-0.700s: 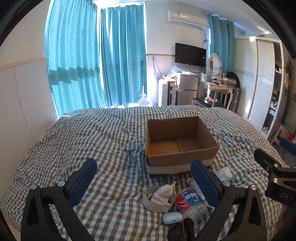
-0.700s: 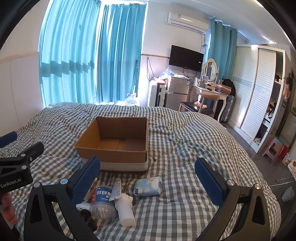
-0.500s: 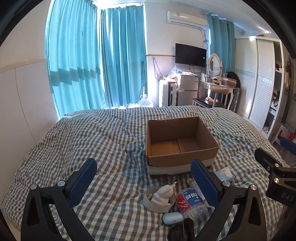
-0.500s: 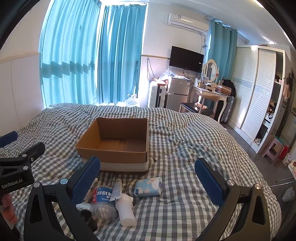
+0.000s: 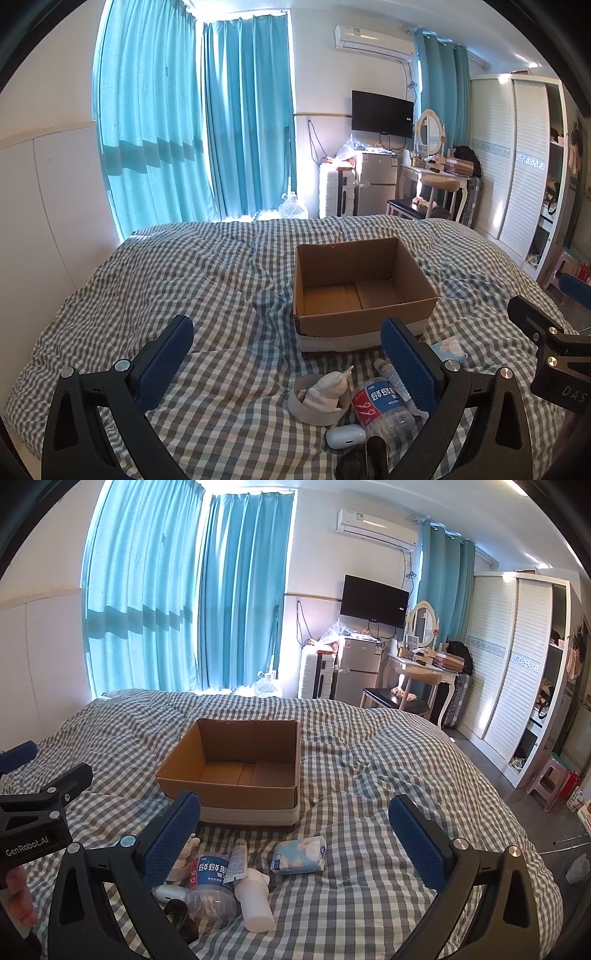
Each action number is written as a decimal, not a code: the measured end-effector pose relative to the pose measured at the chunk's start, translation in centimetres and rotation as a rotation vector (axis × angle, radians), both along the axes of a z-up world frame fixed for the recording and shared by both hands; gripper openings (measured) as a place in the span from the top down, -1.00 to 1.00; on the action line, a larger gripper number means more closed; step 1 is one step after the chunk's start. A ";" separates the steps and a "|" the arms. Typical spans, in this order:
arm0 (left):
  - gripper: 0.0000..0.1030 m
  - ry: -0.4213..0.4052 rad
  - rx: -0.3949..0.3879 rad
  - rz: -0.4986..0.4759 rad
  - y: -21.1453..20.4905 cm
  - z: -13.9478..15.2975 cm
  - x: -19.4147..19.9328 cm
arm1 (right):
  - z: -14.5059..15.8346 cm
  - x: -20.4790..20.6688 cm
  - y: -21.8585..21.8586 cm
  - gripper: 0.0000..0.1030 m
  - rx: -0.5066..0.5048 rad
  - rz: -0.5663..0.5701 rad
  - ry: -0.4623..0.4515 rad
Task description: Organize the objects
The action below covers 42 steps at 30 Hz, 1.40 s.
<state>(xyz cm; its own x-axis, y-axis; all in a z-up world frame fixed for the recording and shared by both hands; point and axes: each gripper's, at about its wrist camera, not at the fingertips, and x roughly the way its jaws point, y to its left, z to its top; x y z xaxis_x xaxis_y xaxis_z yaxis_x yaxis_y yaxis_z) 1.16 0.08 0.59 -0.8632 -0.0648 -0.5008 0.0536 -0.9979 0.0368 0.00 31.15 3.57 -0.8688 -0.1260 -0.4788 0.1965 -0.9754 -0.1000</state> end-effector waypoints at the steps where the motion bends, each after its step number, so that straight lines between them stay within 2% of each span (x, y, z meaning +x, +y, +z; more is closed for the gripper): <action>1: -1.00 0.000 -0.001 0.000 0.0 0.0 0.0 | 0.2 -0.1 0.1 -0.99 0.000 0.000 -0.001; 42: -1.00 -0.007 0.011 0.026 -0.4 0.0 0.2 | 0.4 0.4 -0.5 -0.99 0.005 0.020 -0.001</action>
